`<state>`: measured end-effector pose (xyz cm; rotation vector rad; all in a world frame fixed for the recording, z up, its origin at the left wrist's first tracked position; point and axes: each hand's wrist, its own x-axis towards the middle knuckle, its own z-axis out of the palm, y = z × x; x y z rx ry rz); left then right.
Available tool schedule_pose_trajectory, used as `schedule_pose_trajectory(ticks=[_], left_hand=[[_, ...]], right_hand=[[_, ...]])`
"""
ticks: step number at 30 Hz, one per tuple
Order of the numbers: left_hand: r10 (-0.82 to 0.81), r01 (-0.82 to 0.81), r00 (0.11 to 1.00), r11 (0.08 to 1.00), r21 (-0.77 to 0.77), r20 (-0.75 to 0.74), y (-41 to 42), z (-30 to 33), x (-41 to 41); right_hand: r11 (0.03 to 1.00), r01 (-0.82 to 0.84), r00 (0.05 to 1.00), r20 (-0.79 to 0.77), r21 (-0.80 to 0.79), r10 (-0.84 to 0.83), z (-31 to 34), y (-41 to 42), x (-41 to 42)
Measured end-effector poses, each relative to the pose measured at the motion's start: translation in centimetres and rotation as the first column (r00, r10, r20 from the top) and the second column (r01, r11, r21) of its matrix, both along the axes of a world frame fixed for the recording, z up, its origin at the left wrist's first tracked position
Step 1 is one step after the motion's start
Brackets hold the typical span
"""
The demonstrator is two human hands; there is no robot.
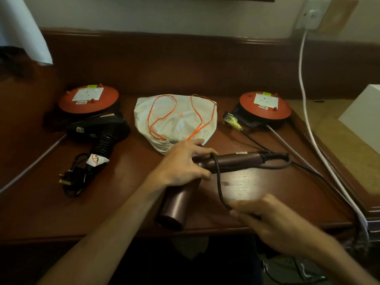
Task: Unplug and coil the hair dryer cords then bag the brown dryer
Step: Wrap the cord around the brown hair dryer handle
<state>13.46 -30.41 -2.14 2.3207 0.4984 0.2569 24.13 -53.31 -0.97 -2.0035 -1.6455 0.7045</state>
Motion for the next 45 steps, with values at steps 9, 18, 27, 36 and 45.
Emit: schedule_pose_trajectory(ticks=[9,18,27,36,45], left_hand=[[0.020,0.026,0.981,0.972,-0.232,0.194,1.0,-1.5,-2.4],[-0.158,0.158,0.981,0.987,0.008,0.110,-0.4,-1.5,-4.1],[-0.016,0.117,0.955,0.938,0.327,-0.295,-4.3,0.1,-2.2],[0.148,-0.119,0.975,0.977,0.175,-0.167,-4.0,0.1,-1.7],[0.322,-0.326,0.938,0.945,0.009,0.130,-2.6,-1.3,-2.3]], right_hand=[[0.998,-0.047,0.935,0.350,-0.033,0.056,-3.9,3.2,2.3],[0.986,0.165,0.975,0.154,-0.002,-0.162,-1.8,12.6,9.5],[0.978,-0.112,0.889,0.423,-0.176,0.178,7.9,16.1,6.3],[0.883,-0.305,0.871,0.270,-0.356,0.410,12.4,9.5,1.0],[0.997,0.026,0.986,0.161,0.077,-0.038,0.4,1.6,-0.5]])
